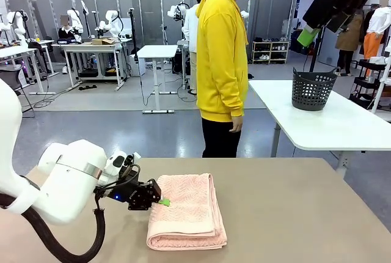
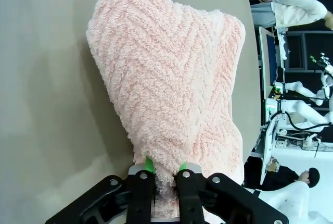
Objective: Fold the towel.
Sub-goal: Pick up the 100 cm Hotel Towel and place it on the left side of the table.
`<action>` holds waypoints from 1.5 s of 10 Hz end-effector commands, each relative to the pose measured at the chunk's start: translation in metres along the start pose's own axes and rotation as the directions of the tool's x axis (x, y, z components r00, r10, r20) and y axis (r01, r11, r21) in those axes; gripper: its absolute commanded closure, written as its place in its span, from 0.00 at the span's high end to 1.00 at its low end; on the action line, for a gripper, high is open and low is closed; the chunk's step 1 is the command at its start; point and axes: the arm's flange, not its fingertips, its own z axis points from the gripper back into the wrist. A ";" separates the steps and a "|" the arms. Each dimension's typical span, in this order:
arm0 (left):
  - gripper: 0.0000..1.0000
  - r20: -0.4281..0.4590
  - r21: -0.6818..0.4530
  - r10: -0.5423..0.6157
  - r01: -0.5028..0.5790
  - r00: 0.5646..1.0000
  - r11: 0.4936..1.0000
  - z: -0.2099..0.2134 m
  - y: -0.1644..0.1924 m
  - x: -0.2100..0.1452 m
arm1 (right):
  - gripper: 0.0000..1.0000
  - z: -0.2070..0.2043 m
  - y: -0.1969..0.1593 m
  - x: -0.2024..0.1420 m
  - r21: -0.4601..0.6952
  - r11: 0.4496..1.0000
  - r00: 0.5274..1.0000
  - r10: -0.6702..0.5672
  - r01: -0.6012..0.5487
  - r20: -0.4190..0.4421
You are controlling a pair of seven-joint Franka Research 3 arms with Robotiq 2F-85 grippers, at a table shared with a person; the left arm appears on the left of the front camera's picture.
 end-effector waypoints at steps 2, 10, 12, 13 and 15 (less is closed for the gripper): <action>0.00 0.060 0.006 0.030 -0.030 0.998 1.000 0.007 0.000 -0.002 | 0.94 0.001 0.000 0.000 -0.005 1.000 1.000 -0.005 0.005 -0.007; 0.14 0.007 -0.010 0.002 -0.002 1.000 1.000 0.025 -0.003 0.009 | 0.94 0.001 0.000 0.000 -0.005 1.000 1.000 -0.005 0.005 -0.007; 0.14 -0.047 0.024 -0.001 0.002 0.999 1.000 0.064 0.000 0.014 | 0.94 0.001 0.000 0.000 -0.005 1.000 1.000 -0.005 0.005 -0.007; 0.14 -0.050 0.054 0.003 0.000 0.999 0.999 0.081 0.009 0.014 | 0.94 0.001 0.000 0.000 -0.005 1.000 1.000 -0.005 0.005 -0.007; 0.14 -0.081 0.096 0.006 0.001 0.997 0.995 0.113 0.034 0.006 | 0.94 0.001 0.000 0.000 -0.005 1.000 1.000 -0.005 0.005 -0.007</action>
